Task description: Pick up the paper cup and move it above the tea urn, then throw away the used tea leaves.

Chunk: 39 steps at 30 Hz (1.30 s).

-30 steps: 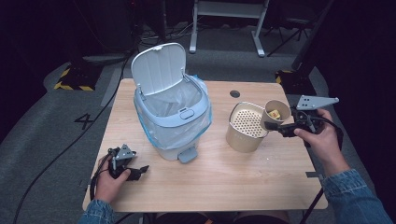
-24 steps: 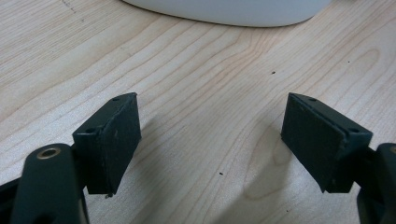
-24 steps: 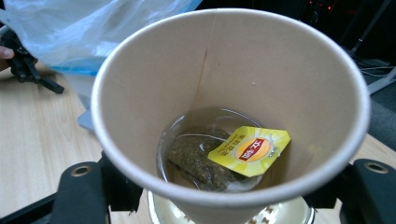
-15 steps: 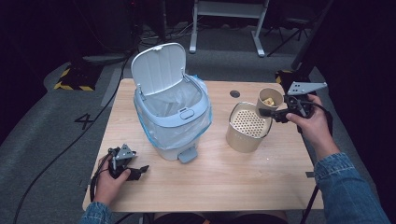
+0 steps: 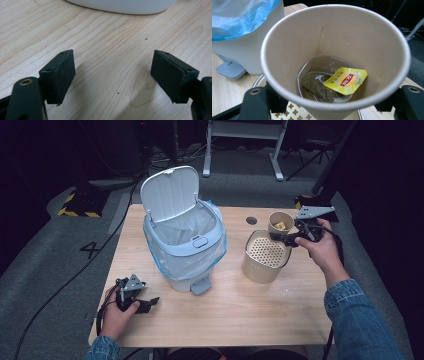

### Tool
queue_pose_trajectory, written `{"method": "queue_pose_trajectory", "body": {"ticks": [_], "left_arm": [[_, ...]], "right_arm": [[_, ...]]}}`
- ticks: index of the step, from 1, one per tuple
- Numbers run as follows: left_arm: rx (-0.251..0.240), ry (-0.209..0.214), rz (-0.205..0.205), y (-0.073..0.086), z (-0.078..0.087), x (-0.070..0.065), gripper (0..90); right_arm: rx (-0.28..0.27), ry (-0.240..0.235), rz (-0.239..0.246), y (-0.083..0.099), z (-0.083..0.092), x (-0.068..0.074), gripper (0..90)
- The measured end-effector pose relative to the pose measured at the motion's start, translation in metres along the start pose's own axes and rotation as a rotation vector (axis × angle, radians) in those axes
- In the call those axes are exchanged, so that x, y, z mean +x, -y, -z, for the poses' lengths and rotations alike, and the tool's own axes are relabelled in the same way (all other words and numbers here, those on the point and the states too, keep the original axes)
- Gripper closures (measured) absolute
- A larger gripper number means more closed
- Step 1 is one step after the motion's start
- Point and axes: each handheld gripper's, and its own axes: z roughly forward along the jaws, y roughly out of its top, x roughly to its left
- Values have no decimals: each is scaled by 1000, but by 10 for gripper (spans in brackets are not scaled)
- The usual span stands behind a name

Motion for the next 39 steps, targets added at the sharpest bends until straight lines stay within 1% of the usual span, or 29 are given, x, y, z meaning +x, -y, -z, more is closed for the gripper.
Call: {"method": "queue_pose_trajectory", "body": {"ticks": [1, 5, 6, 7, 8, 10, 11, 12, 13, 15, 16, 17, 19, 20, 21, 22, 25, 30, 31, 32, 33, 34, 35, 38, 39], "left_arm": [[0, 0, 0, 0, 0, 0, 201], [0, 0, 0, 0, 0, 0, 201], [0, 0, -1, 0, 0, 0, 201], [0, 0, 0, 0, 0, 0, 201], [0, 0, 0, 0, 0, 0, 201], [1, -1, 0, 0, 0, 0, 201], [0, -2, -1, 0, 0, 0, 201], [0, -1, -1, 0, 0, 0, 201], [0, -2, -1, 0, 0, 0, 201], [0, -2, -1, 0, 0, 0, 202], [0, -2, -1, 0, 0, 0, 202], [0, -3, -2, 0, 0, 0, 202], [0, -5, 0, 0, 0, -1, 202], [0, -6, -2, 0, 0, -1, 202], [0, -3, -1, 0, 0, -1, 203], [0, -5, -2, 0, 0, -1, 203], [1, -3, -1, 0, 0, -1, 203], [0, -1, 0, 0, 0, -1, 203], [0, -1, 0, 0, 0, -1, 203], [0, -2, 0, 0, 0, -1, 203], [0, -2, 1, 0, 0, -1, 203], [0, -1, 1, 0, 0, 0, 203], [0, -1, 1, 0, 0, 0, 203], [0, -1, 1, 0, 0, 0, 203], [0, -1, 1, 0, 0, 0, 203]], "right_arm": [[1, 4, 7, -1, 0, 1, 304], [10, 43, 66, -3, 1, 3, 304], [15, 55, 91, -3, 2, 3, 305], [20, 65, 128, -2, 2, 3, 305], [22, 69, 141, -2, 2, 3, 306], [28, 81, 188, -1, 4, 5, 310], [29, 94, 226, 0, 4, 6, 311], [44, 110, 284, -1, 5, 8, 311], [51, 117, 310, -1, 5, 9, 311], [70, 140, 379, -1, 5, 11, 311], [70, 140, 379, -1, 5, 11, 311], [92, 172, 479, -1, 4, 15, 312], [120, 199, 550, -1, 3, 17, 312], [120, 199, 550, -1, 3, 17, 312], [148, 231, 620, 0, 2, 21, 313], [160, 241, 642, 0, 2, 22, 314], [237, 275, 772, 0, 0, 29, 315], [295, 318, 889, 1, -2, 37, 319], [295, 318, 889, 1, -2, 37, 319], [306, 331, 915, 1, -2, 38, 321], [334, 366, 982, 2, -2, 42, 324], [342, 374, 1002, 2, -2, 44, 325], [355, 393, 1029, 2, -2, 46, 326], [395, 438, 1126, 1, -2, 52, 328], [407, 450, 1152, 1, -2, 54, 330]]}}
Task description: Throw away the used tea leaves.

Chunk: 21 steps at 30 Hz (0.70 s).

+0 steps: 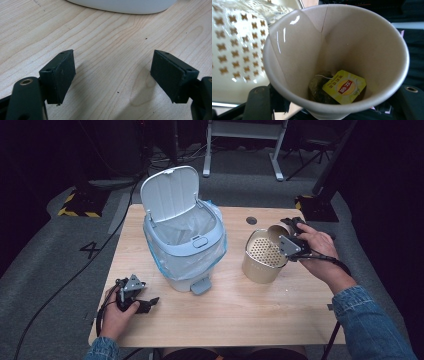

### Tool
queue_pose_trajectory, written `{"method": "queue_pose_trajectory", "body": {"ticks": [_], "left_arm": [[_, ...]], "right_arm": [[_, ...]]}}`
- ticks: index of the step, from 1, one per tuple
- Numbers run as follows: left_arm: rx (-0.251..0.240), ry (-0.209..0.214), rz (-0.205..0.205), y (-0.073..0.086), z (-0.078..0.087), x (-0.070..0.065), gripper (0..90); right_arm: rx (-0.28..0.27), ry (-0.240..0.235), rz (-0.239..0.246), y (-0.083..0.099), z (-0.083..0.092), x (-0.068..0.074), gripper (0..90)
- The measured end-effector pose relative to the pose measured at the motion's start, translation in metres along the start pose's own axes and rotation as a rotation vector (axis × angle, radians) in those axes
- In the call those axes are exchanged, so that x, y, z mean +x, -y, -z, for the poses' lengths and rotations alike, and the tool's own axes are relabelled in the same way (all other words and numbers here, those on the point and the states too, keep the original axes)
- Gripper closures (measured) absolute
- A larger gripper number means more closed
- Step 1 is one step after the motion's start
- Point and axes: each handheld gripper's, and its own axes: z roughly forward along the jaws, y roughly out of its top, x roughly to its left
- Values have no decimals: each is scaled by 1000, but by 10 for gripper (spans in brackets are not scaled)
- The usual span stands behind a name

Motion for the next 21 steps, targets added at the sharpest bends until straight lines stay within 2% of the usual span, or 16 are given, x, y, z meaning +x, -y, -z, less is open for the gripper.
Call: {"method": "queue_pose_trajectory", "body": {"ticks": [7, 8, 12, 13, 14, 15, 18, 19, 20, 21], "left_arm": [[-1, 0, 0, 0, 0, 0, 203], [-1, 0, 0, 0, 0, 0, 203], [-1, 0, -1, 0, 0, 0, 203], [-1, 0, -1, 0, 0, 0, 203], [-1, 0, -1, 0, 0, 0, 202], [-1, 0, -1, 0, 0, 0, 203], [-1, 0, 0, 0, 0, 0, 203], [-1, 0, 0, 0, 0, 0, 203], [-1, 0, -1, 0, 0, 0, 203], [-1, 0, 0, 0, 0, 0, 203]], "right_arm": [[80, 90, 182, -11, 4, 4, 335], [80, 90, 182, -11, 4, 4, 335], [158, 169, 336, -17, 5, 5, 335], [184, 190, 391, -18, 5, 6, 335], [194, 194, 416, -18, 5, 6, 335], [212, 209, 466, -19, 5, 7, 335], [231, 225, 519, -20, 4, 8, 335], [231, 225, 519, -20, 4, 8, 335], [245, 243, 571, -21, 5, 10, 335], [251, 250, 594, -21, 5, 10, 335]]}}
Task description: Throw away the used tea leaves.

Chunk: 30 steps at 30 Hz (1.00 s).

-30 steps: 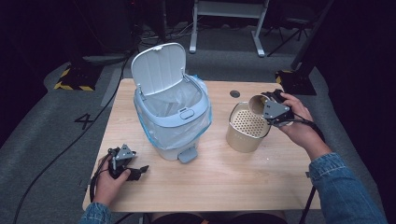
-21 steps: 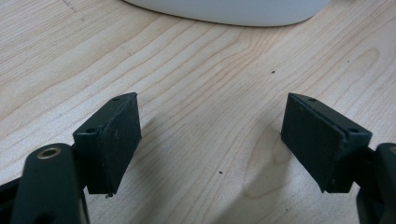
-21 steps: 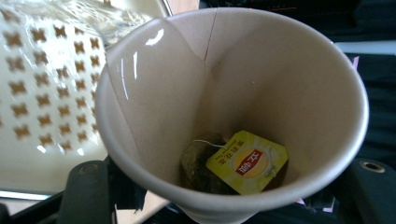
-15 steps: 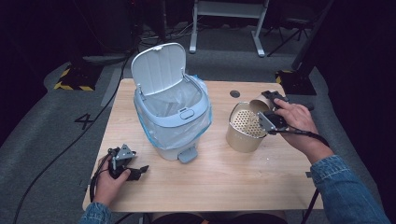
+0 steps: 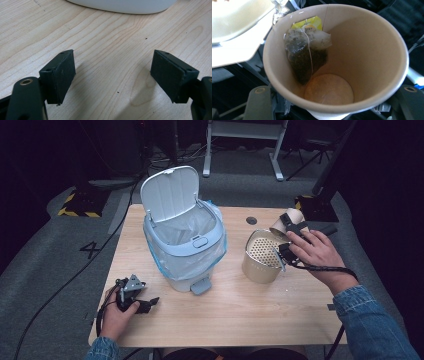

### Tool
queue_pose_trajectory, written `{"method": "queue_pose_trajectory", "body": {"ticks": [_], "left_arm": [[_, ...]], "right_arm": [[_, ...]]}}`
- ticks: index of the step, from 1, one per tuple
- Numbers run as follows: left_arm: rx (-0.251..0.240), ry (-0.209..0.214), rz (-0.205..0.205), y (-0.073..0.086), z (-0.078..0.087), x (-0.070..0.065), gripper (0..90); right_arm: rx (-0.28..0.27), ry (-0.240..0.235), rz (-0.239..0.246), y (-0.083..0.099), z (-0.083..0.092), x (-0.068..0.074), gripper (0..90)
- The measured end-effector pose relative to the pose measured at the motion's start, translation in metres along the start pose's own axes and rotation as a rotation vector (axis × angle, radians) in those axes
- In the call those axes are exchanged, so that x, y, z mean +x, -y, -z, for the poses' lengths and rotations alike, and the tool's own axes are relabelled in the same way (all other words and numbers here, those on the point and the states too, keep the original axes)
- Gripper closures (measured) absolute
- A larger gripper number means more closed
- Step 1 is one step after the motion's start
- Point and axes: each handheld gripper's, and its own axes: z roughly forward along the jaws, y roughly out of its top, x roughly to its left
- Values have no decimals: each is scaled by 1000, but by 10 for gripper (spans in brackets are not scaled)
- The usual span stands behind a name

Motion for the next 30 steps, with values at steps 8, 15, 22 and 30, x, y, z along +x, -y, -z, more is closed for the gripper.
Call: {"method": "queue_pose_trajectory", "body": {"ticks": [8, 15, 22, 30], "left_arm": [[1, -1, 0, 0, 0, 0, 203], [0, 0, 0, 0, 0, 0, 203], [0, 0, 0, 0, 0, 0, 202], [0, 0, 0, 0, 0, 0, 202]], "right_arm": [[100, 113, 286, -7, 7, 4, 335], [146, 168, 478, -12, 11, 5, 335], [152, 161, 522, -12, 15, 9, 334], [128, 211, 583, -18, 13, 13, 334]]}}
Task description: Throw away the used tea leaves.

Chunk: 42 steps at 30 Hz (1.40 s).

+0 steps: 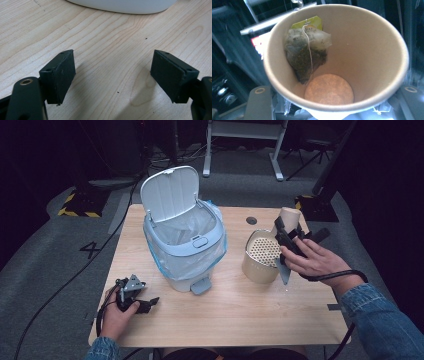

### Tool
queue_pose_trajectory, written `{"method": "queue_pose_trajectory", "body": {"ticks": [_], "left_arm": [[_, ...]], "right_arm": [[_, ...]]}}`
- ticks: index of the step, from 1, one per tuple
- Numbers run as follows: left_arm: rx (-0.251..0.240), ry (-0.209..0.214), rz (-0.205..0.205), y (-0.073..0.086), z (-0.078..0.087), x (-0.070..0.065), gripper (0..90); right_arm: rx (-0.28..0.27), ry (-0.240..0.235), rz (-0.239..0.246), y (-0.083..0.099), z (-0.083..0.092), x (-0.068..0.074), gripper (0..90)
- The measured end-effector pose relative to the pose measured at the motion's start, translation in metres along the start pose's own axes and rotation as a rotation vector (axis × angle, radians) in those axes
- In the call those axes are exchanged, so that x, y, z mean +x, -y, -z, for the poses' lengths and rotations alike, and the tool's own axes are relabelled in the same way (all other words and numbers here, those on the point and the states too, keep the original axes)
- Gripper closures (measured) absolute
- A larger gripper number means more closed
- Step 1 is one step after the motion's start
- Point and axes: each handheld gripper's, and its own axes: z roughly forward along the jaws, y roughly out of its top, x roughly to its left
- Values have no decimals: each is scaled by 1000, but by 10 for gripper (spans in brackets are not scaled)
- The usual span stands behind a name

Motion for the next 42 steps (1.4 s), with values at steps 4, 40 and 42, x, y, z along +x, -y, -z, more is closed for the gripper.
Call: {"method": "queue_pose_trajectory", "body": {"ticks": [4, 40, 42], "left_arm": [[0, -1, 0, 0, 0, 0, 203], [1, -7, -12, 0, 1, 0, 205], [1, -6, -12, 0, 1, 0, 205]], "right_arm": [[-22, -30, 2, -2, -1, -1, 336], [-19, -18, -65, -1, 3, -5, 341], [-6, -23, -83, 0, 4, -5, 340]]}}
